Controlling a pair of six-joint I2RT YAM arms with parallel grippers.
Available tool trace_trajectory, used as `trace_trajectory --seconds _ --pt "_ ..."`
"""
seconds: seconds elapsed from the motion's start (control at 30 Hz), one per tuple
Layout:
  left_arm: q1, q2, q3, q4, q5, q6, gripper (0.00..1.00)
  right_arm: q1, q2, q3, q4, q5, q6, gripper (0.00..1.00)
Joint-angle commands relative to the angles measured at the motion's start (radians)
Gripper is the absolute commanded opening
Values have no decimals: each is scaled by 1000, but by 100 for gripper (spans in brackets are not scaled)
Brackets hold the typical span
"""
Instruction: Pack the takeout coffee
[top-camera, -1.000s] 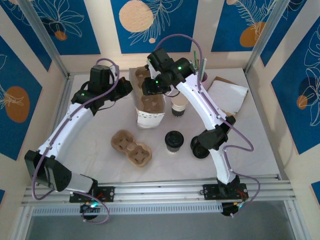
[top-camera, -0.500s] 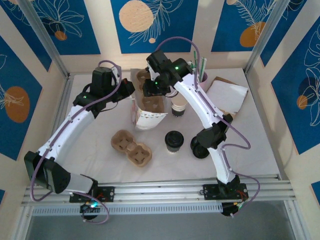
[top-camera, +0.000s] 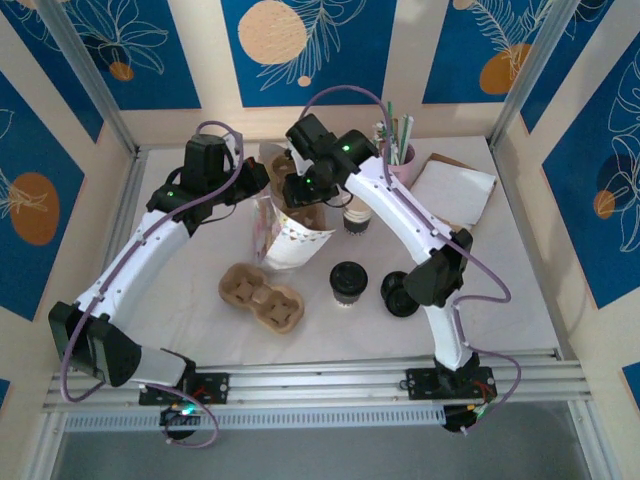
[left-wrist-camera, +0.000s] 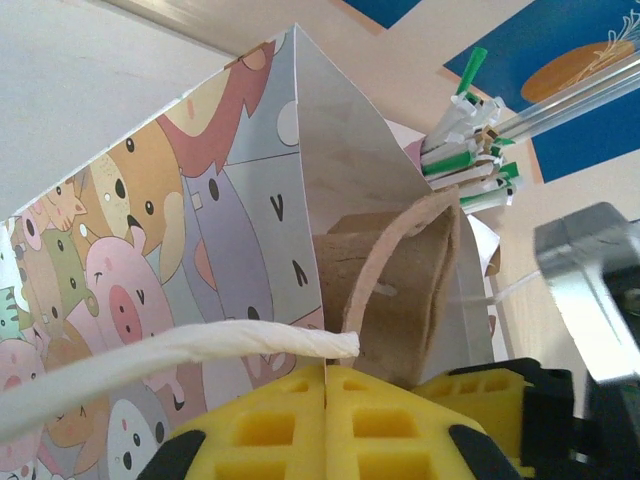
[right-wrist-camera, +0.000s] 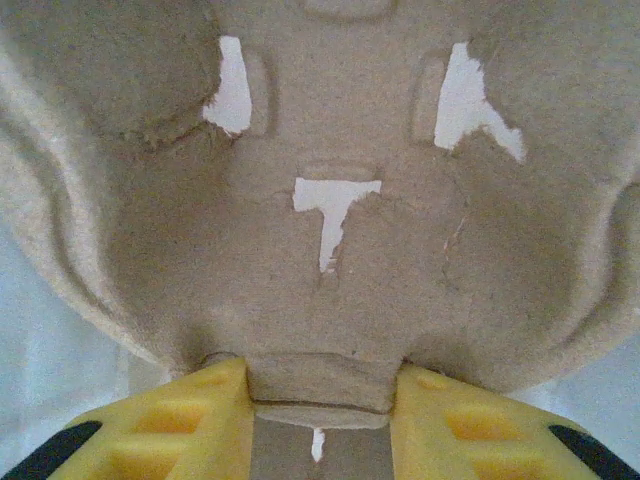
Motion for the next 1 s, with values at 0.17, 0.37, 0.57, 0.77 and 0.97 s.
trace_trajectory --seconds 0.17,0.37,0.57,0.77,0.97 --pt "-12 -31 -32 99 23 43 0 -38 -46 -21 11 -97 35 36" --pt "-14 -57 -70 147 34 82 0 -38 -58 -18 20 -135 32 36" --pt "-14 -43 -60 129 17 75 0 -8 -112 -93 68 -107 -13 36" --pt "-13 -54 -65 128 -8 64 0 -8 -158 -171 93 -102 -25 36" --pt "-13 -62 -82 152 -23 49 0 -7 -164 -197 96 -117 -36 36"
